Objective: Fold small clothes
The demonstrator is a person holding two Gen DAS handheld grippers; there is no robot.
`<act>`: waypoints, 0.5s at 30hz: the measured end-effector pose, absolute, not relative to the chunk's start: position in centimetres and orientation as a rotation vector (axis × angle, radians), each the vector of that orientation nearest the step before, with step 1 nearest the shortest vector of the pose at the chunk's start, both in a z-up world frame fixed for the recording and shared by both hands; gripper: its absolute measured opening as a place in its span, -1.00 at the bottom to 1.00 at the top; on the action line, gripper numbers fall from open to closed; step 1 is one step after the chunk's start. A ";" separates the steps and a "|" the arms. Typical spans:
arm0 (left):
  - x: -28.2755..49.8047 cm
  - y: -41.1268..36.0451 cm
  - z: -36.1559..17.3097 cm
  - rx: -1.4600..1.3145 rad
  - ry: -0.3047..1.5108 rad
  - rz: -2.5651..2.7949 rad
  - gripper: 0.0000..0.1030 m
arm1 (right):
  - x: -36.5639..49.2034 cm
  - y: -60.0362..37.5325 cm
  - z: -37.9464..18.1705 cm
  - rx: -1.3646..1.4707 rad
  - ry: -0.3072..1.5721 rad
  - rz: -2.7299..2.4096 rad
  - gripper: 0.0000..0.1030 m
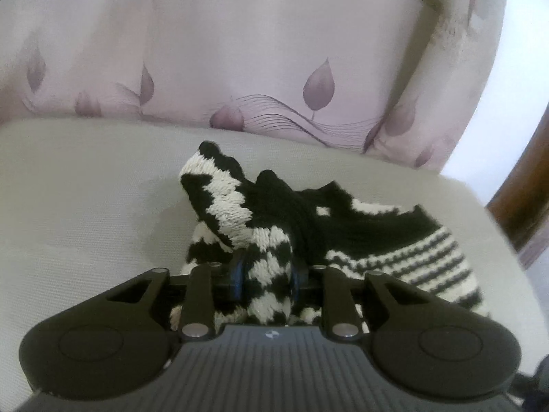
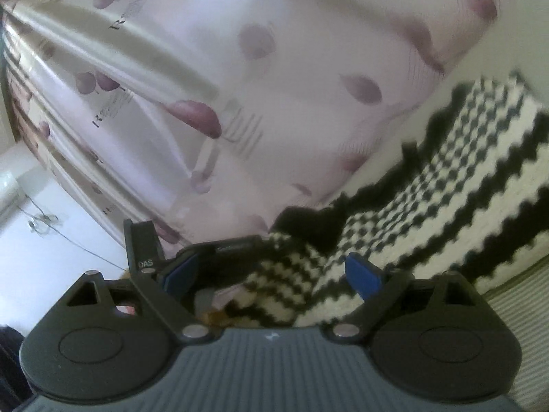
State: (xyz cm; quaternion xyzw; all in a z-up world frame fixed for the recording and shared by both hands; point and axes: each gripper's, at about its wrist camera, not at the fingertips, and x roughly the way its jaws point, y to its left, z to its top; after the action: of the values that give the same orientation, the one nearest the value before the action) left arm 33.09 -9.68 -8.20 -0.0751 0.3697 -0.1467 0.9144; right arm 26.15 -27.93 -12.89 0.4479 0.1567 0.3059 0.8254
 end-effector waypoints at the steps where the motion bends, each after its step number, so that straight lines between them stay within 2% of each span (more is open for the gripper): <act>1: 33.2 -9.0 -8.3 -0.211 0.763 -0.342 -0.18 | 26.5 -27.6 -12.8 0.965 0.337 0.657 0.83; 8: 34.1 -4.1 -9.6 -0.551 0.771 -0.492 0.08 | 29.0 -25.3 -12.4 1.079 0.374 0.746 0.83; 15: 34.1 -1.7 -10.7 -0.693 0.756 -0.542 0.09 | 33.3 -23.1 -13.1 1.181 0.446 0.748 0.83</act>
State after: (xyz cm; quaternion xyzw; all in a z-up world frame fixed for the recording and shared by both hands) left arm 34.11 -1.73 -10.70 -0.3274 0.3570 -0.2560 0.8366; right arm 33.31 -23.05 -13.06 0.5388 0.2033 0.3414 0.7429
